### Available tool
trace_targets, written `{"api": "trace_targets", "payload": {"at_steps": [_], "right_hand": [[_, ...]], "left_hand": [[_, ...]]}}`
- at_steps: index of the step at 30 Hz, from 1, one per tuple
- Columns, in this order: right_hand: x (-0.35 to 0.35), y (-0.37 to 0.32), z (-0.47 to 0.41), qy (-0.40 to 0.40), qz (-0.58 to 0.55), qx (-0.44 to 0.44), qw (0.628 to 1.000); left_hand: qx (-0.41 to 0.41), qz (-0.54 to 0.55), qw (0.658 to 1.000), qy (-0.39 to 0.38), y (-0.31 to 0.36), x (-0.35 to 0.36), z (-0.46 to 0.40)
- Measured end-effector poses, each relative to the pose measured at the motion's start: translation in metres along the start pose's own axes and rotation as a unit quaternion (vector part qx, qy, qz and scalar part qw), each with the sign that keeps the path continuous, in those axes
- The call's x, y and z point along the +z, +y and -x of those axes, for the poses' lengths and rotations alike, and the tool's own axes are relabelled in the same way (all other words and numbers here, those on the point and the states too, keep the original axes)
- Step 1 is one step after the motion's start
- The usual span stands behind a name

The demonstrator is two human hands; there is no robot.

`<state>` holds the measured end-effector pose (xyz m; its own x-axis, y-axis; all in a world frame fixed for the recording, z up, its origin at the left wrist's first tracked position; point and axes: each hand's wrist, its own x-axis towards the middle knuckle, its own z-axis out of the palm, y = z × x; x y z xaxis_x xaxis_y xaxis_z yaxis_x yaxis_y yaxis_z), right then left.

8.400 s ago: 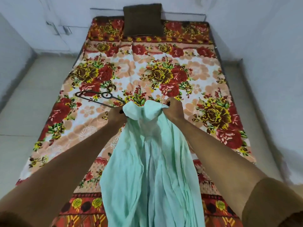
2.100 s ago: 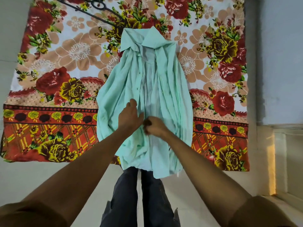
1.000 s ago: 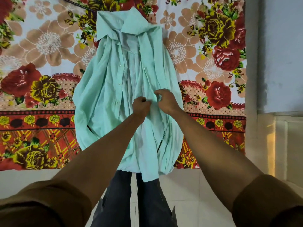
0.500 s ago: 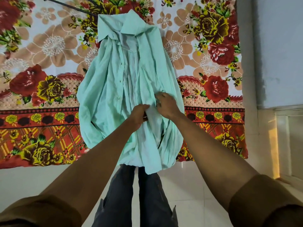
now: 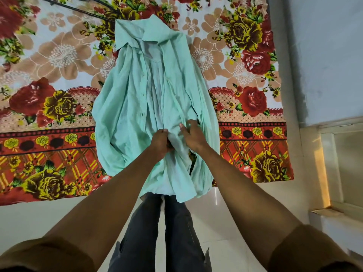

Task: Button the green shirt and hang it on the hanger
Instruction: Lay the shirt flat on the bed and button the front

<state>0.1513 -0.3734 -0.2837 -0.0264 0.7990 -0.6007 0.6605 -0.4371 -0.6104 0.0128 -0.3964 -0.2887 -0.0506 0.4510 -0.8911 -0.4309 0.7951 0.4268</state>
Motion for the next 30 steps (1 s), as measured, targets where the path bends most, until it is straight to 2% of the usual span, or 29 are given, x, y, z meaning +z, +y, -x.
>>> {"api": "trace_targets", "payload": {"at_steps": [3,6,8,10,12,15,18,21,22,25,27,30], "right_hand": [[-0.002,0.006,-0.003,-0.007,0.066,0.008,0.998],[-0.002,0.006,0.005,0.082,0.036,-0.002,0.996],[0.000,0.003,0.020,0.161,0.006,-0.041,0.986],[0.005,0.000,0.033,0.180,0.008,-0.102,0.978],[0.011,-0.004,0.045,0.134,0.013,-0.144,0.980],[0.018,-0.007,0.055,0.063,0.003,-0.137,0.988],[0.017,-0.002,0.060,0.003,0.016,-0.104,0.994],[0.011,0.007,0.065,-0.102,0.018,-0.044,0.994],[0.010,0.012,0.070,-0.108,0.014,-0.031,0.994],[0.006,0.020,0.074,0.031,0.030,-0.063,0.997],[0.003,0.020,0.071,0.105,-0.019,-0.044,0.993],[0.001,0.012,0.060,0.112,-0.027,0.016,0.993]], "left_hand": [[-0.007,-0.022,1.000,-0.001,0.007,-0.003,0.001],[0.023,-0.088,0.996,0.018,0.012,-0.007,0.006],[0.080,-0.129,0.988,0.039,0.008,-0.010,0.012],[0.165,-0.176,0.968,0.062,0.002,-0.010,0.020],[0.211,-0.219,0.950,0.065,-0.001,-0.005,0.028],[0.190,-0.238,0.952,0.036,-0.003,-0.002,0.031],[0.161,-0.202,0.963,0.072,-0.003,-0.002,0.029],[0.153,-0.129,0.974,0.103,-0.001,-0.007,0.028],[0.158,-0.112,0.976,0.104,-0.003,-0.009,0.029],[0.197,-0.120,0.968,0.098,-0.007,-0.018,0.035],[0.205,-0.098,0.971,0.076,-0.009,-0.023,0.038],[0.134,-0.028,0.990,0.041,-0.009,-0.026,0.042]]}}
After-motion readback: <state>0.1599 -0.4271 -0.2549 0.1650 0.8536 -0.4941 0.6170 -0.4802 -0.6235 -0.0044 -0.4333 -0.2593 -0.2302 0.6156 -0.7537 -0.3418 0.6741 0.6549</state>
